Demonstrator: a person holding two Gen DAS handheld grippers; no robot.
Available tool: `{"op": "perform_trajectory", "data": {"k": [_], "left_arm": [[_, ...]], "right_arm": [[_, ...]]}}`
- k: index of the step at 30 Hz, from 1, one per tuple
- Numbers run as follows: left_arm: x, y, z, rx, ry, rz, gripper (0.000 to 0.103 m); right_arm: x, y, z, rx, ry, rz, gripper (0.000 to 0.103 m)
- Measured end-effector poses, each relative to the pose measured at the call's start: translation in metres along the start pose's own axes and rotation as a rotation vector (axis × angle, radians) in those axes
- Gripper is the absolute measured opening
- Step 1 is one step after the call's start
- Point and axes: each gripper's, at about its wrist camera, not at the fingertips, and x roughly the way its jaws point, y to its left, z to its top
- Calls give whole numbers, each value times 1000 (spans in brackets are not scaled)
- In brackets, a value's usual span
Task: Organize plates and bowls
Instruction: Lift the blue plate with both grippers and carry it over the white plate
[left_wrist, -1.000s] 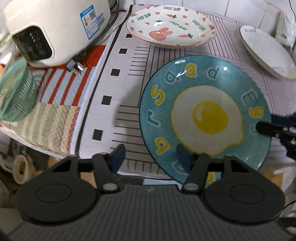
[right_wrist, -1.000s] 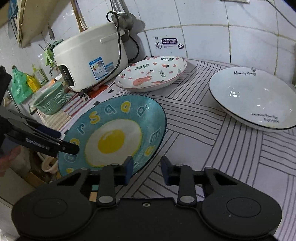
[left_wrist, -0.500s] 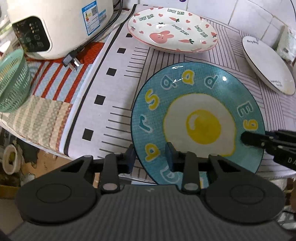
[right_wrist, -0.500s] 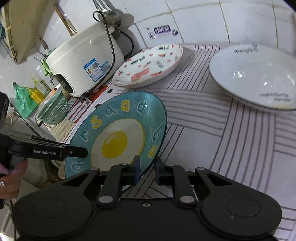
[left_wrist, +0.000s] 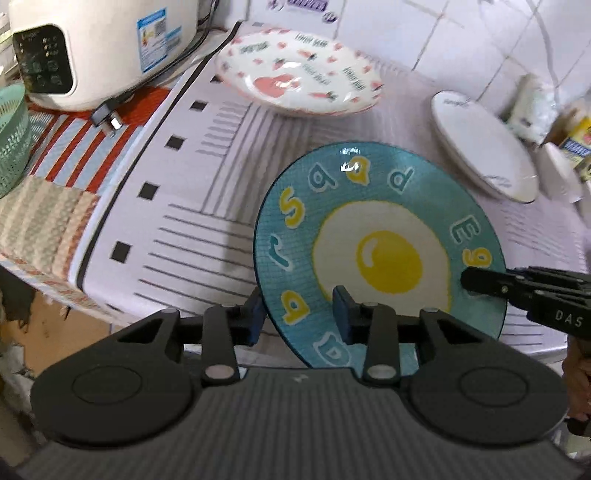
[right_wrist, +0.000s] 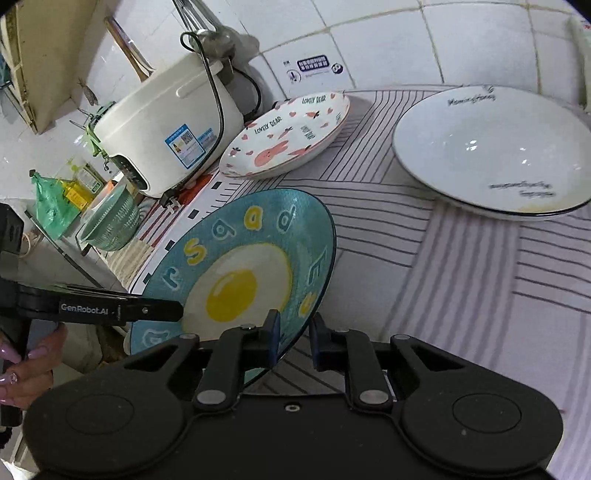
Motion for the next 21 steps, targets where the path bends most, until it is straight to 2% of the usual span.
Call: {"op": "perform_trajectory", "data": {"k": [3,8,14,21], "left_arm": [[-7,-14,2,14,-23,-31,36],[-17,-47,10,106,-52,-64,36],[-13,-82,24,146,-55,-130,36],[-4,-118,52,186,-70,-190,36]], "right_arm": [[-17,-7,-1,8,-21,-1,21],[-52,-16,0,8,-85,-23,21],[-94,-34,5,24,-174,-61,21],[-121,-54,15,18,-212,-145,21]]}}
